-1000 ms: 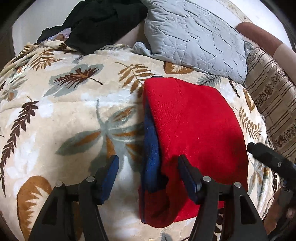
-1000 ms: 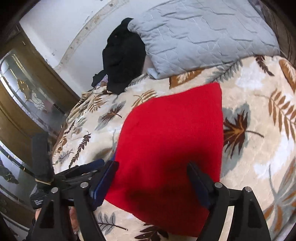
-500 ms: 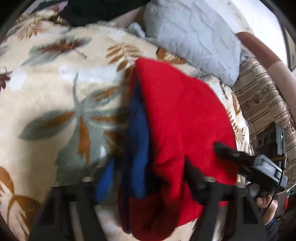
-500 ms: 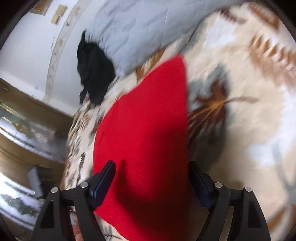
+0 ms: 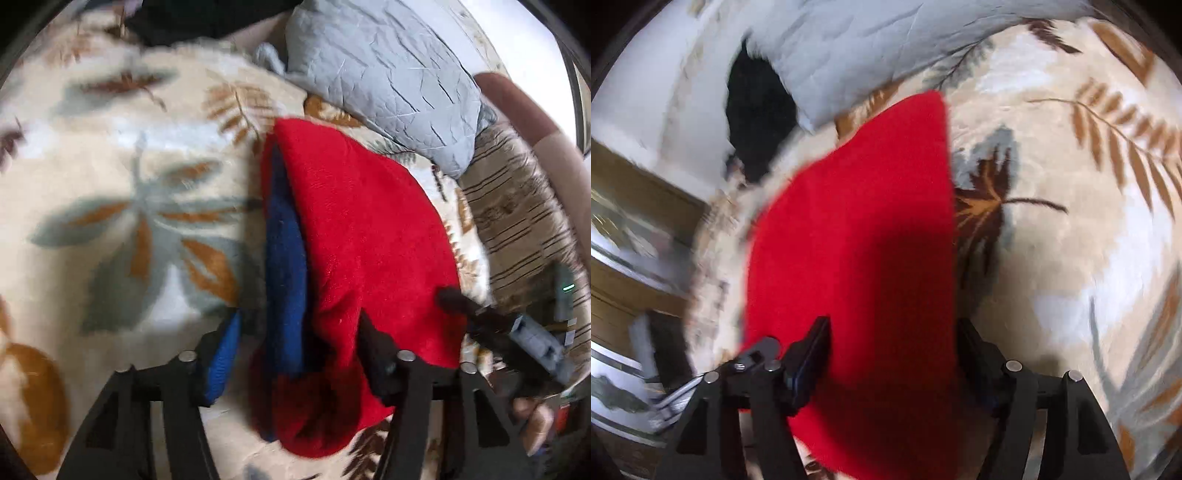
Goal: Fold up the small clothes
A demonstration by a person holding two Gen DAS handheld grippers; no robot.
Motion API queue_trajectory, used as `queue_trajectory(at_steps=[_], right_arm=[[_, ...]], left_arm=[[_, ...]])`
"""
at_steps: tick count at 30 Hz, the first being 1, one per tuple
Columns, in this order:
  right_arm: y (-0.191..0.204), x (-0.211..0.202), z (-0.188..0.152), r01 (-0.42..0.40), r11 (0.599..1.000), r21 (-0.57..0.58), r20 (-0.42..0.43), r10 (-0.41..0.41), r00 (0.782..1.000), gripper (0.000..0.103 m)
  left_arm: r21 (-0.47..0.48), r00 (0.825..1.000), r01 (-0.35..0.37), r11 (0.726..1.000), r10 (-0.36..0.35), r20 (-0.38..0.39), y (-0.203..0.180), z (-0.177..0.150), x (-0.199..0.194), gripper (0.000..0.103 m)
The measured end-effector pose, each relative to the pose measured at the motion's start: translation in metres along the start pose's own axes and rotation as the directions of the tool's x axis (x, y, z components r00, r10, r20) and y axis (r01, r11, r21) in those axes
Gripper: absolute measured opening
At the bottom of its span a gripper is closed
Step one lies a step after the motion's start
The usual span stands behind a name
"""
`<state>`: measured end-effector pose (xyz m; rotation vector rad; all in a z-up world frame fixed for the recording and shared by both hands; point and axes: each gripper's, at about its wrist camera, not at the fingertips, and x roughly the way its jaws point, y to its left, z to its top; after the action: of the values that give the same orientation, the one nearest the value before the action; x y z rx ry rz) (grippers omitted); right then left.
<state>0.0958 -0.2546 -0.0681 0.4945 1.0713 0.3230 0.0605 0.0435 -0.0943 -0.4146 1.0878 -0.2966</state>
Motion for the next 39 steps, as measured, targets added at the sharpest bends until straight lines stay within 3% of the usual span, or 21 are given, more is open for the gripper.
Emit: queue_trajectory(at_steps=[2, 5, 7, 8, 11, 15, 20, 27, 31, 35, 39], right_arm=[[0.013, -0.02, 0.001, 0.06, 0.997, -0.053, 0.09, -0.055, 0.994, 0.072], [0.046, -0.045, -0.004, 0.023, 0.988, -0.15, 0.193, 0.007, 0.981, 0.072], [0.066, -0.042, -0.014, -0.037, 0.978, -0.204, 0.193, 0.077, 0.978, 0.074], [0.069, -0.036, -0.019, -0.047, 0.975, -0.219, 0.175, 0.087, 0.981, 0.079], [0.067, -0.001, -0.03, 0.005, 0.978, -0.207, 0.083, 0.012, 0.996, 0.081], [0.088, -0.03, -0.039, 0.051, 0.965, -0.257, 0.168, -0.008, 0.986, 0.08], [0.099, -0.066, -0.078, 0.185, 0.933, -0.31, 0.277, -0.098, 0.956, 0.081], [0.076, -0.077, -0.124, 0.267, 0.922, -0.279, 0.287, -0.185, 0.94, 0.081], [0.079, -0.095, -0.135, 0.294, 0.91, -0.291, 0.328, -0.193, 0.925, 0.08], [0.092, -0.104, -0.137, 0.353, 0.876, -0.328, 0.363, -0.228, 0.903, 0.095], [0.097, -0.103, -0.139, 0.37, 0.858, -0.356, 0.361, -0.239, 0.901, 0.097]], left_arm=[[0.046, 0.998, -0.041, 0.998, 0.039, 0.044, -0.007, -0.003, -0.012, 0.062], [0.089, 0.992, -0.108, 0.99, 0.1, 0.083, -0.012, -0.008, -0.026, 0.062], [0.109, 0.985, -0.147, 0.983, 0.136, 0.102, -0.013, -0.011, -0.031, 0.063], [0.12, 0.981, -0.175, 0.977, 0.162, 0.11, -0.015, -0.014, -0.035, 0.063], [0.142, 0.973, -0.211, 0.967, 0.194, 0.126, -0.014, -0.021, -0.046, 0.063], [0.139, 0.95, -0.275, 0.951, 0.246, 0.193, -0.019, -0.032, -0.067, 0.072], [0.131, 0.932, -0.314, 0.94, 0.278, 0.235, -0.023, -0.046, -0.084, 0.073], [0.117, 0.906, -0.373, 0.92, 0.334, 0.261, -0.03, -0.065, -0.094, 0.074], [0.148, 0.881, -0.431, 0.89, 0.38, 0.281, -0.041, -0.072, -0.096, 0.074], [0.143, 0.867, -0.458, 0.877, 0.406, 0.29, -0.048, -0.075, -0.1, 0.074], [0.111, 0.854, -0.474, 0.873, 0.426, 0.3, -0.05, -0.073, -0.105, 0.074]])
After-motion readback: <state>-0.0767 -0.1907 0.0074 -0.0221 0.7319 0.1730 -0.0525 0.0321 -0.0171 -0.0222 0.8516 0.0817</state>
